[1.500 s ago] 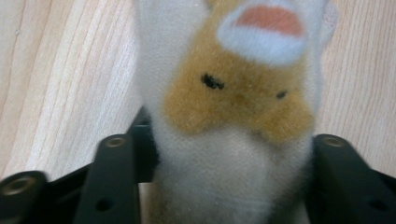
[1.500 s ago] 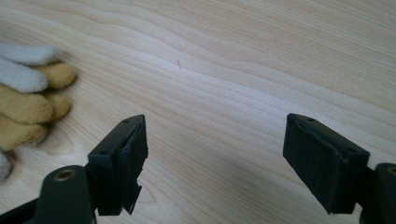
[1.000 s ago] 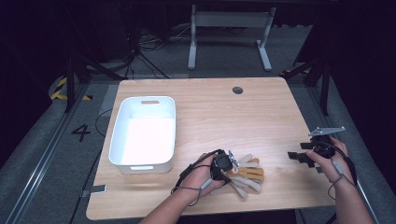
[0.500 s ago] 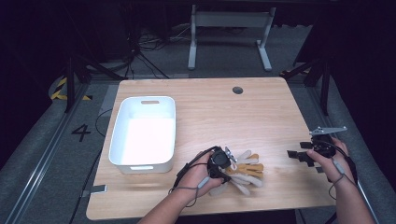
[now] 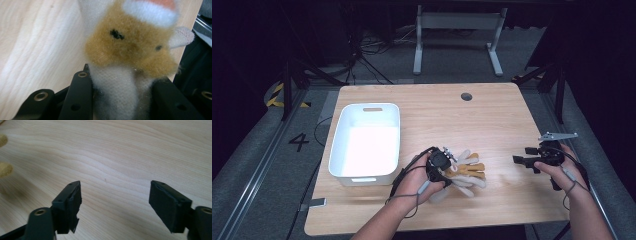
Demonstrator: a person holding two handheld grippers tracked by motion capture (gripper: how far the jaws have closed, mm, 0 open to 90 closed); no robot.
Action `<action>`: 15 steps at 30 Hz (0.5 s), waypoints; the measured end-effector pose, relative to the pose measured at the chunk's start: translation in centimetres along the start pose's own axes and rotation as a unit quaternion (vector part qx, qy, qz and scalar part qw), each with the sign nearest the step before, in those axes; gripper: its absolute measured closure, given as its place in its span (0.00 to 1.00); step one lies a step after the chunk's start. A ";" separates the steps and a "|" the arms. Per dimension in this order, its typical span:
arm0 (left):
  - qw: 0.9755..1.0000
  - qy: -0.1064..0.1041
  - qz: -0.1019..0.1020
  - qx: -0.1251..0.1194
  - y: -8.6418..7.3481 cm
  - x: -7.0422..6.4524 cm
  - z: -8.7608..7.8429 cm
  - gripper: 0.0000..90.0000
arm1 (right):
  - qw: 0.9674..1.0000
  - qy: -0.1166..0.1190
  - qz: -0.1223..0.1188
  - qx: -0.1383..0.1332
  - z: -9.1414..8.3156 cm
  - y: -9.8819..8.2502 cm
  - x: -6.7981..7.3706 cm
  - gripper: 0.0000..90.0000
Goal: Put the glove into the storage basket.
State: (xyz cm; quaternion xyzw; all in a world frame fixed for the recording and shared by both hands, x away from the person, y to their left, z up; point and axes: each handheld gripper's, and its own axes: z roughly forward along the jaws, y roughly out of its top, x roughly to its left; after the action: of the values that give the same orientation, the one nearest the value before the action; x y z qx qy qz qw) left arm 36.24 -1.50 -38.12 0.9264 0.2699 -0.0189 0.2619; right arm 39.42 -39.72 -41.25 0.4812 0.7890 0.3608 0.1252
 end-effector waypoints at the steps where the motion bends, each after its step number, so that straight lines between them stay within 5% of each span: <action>1: 1.000 0.002 -0.007 -0.001 0.0 0.1 -0.2 0.77 | 1.000 0.019 0.004 0.005 0.2 0.3 0.1 0.39; 3: 0.999 0.016 -0.033 0.003 0.1 0.4 -0.9 0.77 | 0.999 0.037 0.007 0.012 0.4 0.6 0.3 0.47; 10: 0.998 0.029 -0.058 0.015 0.5 1.7 -1.8 0.77 | 0.996 0.058 -0.020 0.057 1.6 1.0 -0.1 0.61; 15: 0.996 0.043 -0.074 0.021 1.3 3.1 -2.0 0.77 | 0.996 0.066 -0.023 0.056 1.8 0.9 -0.2 0.63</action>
State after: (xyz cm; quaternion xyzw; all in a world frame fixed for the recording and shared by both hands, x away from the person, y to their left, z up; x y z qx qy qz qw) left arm 39.35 0.05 -36.34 0.9091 0.3482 -0.0040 0.2285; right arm 41.16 -38.81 -41.94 0.4447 0.8253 0.3438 0.0542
